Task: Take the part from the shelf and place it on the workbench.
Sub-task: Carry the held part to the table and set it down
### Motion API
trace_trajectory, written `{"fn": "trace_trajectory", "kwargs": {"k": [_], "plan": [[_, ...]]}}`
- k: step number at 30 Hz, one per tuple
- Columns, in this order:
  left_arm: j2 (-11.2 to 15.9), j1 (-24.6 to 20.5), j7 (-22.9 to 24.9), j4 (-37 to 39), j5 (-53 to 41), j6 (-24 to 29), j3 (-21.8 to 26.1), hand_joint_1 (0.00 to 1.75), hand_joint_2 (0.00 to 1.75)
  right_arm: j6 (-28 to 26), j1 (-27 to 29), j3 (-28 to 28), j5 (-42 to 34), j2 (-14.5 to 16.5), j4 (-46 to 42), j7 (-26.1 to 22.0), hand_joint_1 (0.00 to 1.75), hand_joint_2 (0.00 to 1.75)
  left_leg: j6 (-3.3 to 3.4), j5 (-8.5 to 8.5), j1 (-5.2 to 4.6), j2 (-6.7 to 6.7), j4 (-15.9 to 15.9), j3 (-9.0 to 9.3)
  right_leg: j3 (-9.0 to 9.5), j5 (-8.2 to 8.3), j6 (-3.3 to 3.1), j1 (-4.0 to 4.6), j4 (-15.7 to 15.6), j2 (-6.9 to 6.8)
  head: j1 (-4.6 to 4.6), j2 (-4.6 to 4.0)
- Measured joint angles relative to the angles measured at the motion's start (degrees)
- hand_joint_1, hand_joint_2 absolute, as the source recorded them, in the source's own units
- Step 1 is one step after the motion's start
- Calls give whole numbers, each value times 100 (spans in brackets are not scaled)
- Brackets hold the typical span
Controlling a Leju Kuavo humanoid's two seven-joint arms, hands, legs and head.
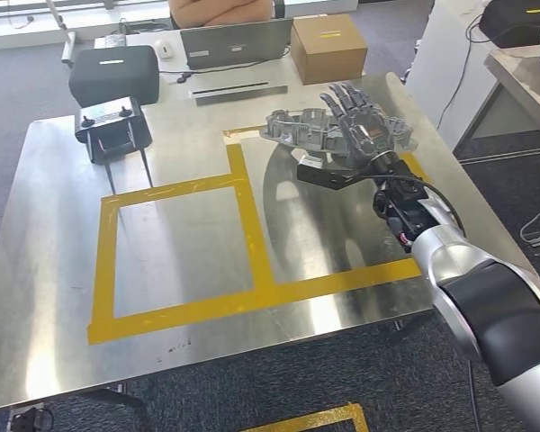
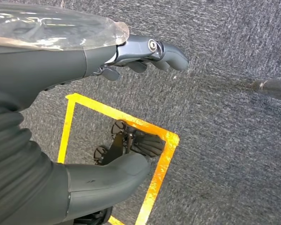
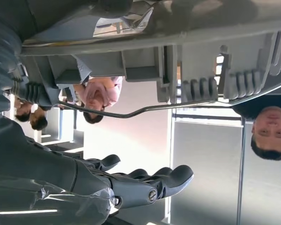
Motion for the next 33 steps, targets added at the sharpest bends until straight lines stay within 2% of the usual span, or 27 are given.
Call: {"fn": "trace_trajectory", "kwargs": {"k": [2, 6, 9, 15, 18, 25, 29, 33], "plan": [[0, 1, 1, 0, 0, 0, 0, 0, 0, -7, -1, -1, -8, 0, 0, 4, 0, 175, 0, 0, 0, 0, 0, 0, 0, 0, 0, 0, 0, 0, 0, 0], [0, 1, 13, 0, 1, 1, 0, 0, 0, -133, -7, -27, -173, -5, -1, 37, 0, 175, 0, 0, 0, 0, 0, 1, 0, 0, 0, 0, 0, 0, 0, 0], [0, 5, 28, 0, 16, 7, 0, 0, 0, -268, -17, -123, -586, -38, -30, -38, 0, 175, 0, 0, 0, 0, 1, 2, 1, 0, 0, -1, 0, -2, 0, 0], [0, 15, 36, 0, 52, 19, -7, 0, 0, -246, 97, -523, -2312, -117, -515, -350, 0, 175, 0, 0, -1, 0, 2, 4, 3, 0, 1, -3, 0, -1, -1, 0], [0, 22, 41, 0, 69, 17, -20, 0, 0, 122, 291, -752, -3361, -184, -1079, -255, 0, 175, 0, 0, -1, -1, 2, 4, 4, 1, 1, -3, 0, -1, -1, 0], [16, 18, 75, 0, 118, 15, -104, 0, 0, 1686, 683, -1222, -6102, -313, -2541, 143, 0, 175, 0, 0, -2, 10, 0, 9, 3, 2, 0, -2, 0, 16, -1, 0], [19, 12, 76, 0, 139, 14, -123, 0, 0, 2136, 714, -1383, -6990, -353, -2994, 215, 0, 175, 0, 1, 1, 9, -1, 12, 4, 2, 0, -1, 0, 8, 0, 0], [22, 10, 77, 0, 140, 3, -148, 0, 0, 2273, 714, -1504, -7222, -391, -3280, 231, 0, 175, 0, 1, 1, 11, -3, 14, 7, 2, 0, 0, 0, 11, -1, 0]]}}
